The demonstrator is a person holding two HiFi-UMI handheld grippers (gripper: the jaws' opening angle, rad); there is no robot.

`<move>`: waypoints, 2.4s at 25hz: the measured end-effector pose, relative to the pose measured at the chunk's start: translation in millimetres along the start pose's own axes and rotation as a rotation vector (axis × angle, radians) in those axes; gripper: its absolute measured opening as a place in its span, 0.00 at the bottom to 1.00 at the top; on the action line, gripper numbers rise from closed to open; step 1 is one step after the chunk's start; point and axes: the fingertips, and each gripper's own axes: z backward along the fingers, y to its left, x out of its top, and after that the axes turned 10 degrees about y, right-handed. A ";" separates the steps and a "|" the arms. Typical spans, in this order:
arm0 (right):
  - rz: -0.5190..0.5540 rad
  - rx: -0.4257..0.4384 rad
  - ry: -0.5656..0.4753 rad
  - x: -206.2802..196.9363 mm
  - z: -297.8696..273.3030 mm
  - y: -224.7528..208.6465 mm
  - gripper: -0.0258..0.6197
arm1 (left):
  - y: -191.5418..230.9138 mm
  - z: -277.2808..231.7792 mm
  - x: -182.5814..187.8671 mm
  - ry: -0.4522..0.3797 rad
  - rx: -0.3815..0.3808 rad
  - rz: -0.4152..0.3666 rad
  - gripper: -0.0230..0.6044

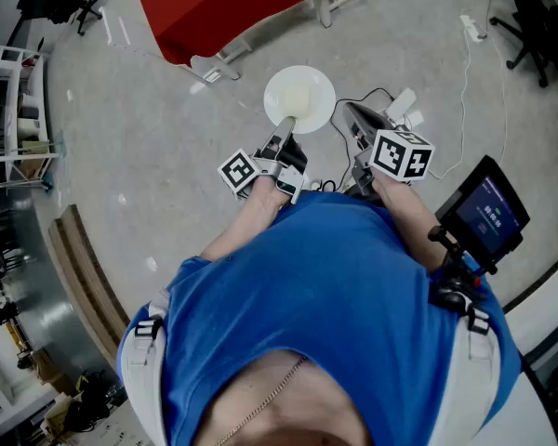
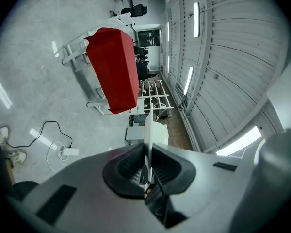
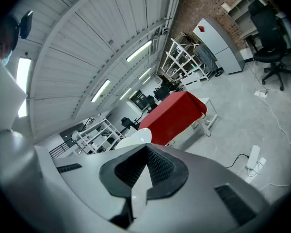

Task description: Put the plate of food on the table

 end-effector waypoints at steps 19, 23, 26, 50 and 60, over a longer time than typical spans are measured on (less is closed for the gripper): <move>0.417 -0.152 0.055 -7.9 -2.3 15.5 0.04 | 6.8 2.2 2.4 -0.017 0.021 0.006 0.08; 0.446 -0.138 0.052 -9.0 -2.5 20.6 0.04 | 5.8 3.8 2.2 -0.024 0.021 0.006 0.08; 0.463 -0.116 0.051 -10.8 -3.8 25.7 0.04 | 4.5 5.3 2.3 -0.033 0.018 0.010 0.08; 0.563 -0.057 0.070 -24.9 -10.8 37.5 0.05 | -0.5 12.1 6.0 -0.074 -0.004 0.028 0.08; 0.562 -0.102 0.050 61.6 -96.5 1.7 0.05 | 1.3 -67.6 107.3 -0.060 -0.012 0.028 0.08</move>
